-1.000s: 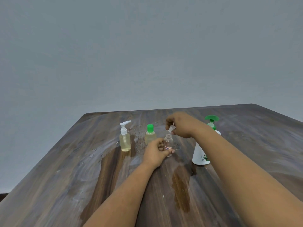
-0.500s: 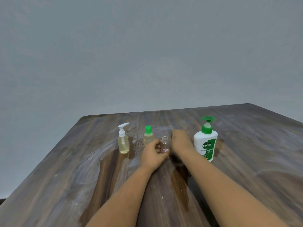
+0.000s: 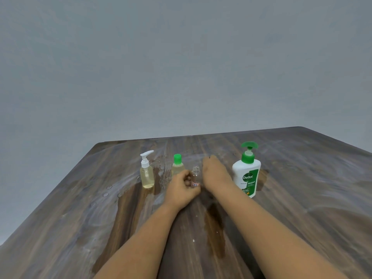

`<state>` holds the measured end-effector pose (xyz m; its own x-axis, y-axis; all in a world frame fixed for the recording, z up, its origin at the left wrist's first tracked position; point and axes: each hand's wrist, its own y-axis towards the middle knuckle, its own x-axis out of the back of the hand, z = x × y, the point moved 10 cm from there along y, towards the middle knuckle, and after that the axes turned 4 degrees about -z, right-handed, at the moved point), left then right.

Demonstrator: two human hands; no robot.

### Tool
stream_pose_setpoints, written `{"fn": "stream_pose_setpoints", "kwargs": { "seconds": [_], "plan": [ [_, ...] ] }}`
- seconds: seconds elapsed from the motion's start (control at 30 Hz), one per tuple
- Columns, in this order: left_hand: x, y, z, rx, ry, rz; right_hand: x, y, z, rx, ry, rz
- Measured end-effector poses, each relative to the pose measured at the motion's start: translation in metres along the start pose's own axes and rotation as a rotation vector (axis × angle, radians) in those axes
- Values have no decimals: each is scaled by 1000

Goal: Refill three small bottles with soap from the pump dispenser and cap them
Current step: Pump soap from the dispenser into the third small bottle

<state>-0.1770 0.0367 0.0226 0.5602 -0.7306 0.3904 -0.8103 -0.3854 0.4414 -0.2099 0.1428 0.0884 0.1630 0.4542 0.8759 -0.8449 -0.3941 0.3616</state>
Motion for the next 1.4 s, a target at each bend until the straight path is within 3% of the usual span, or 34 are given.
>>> {"fn": "stream_pose_setpoints", "kwargs": {
  "seconds": [0.1,0.2,0.3,0.37,0.63,1.07,1.4],
  "plan": [
    [9,1,-19,-66,-37,-34,46,-19,18,151,124,-124],
    [6,0,-37,-31,-110,15,106,-45,13,314,275,-397],
    [-12,-3,-61,53,-360,127,148,-59,-20,367,269,-629],
    [-25,-5,-78,102,-454,152,157,-57,-48,345,261,-688],
    [-50,-3,-113,68,-449,61,114,-47,-84,404,410,-524],
    [-49,7,-115,-49,-307,-68,113,-44,-92,420,570,-717],
    [-50,9,-121,-132,-138,-106,110,-44,-92,418,562,-818]
  ]
}}
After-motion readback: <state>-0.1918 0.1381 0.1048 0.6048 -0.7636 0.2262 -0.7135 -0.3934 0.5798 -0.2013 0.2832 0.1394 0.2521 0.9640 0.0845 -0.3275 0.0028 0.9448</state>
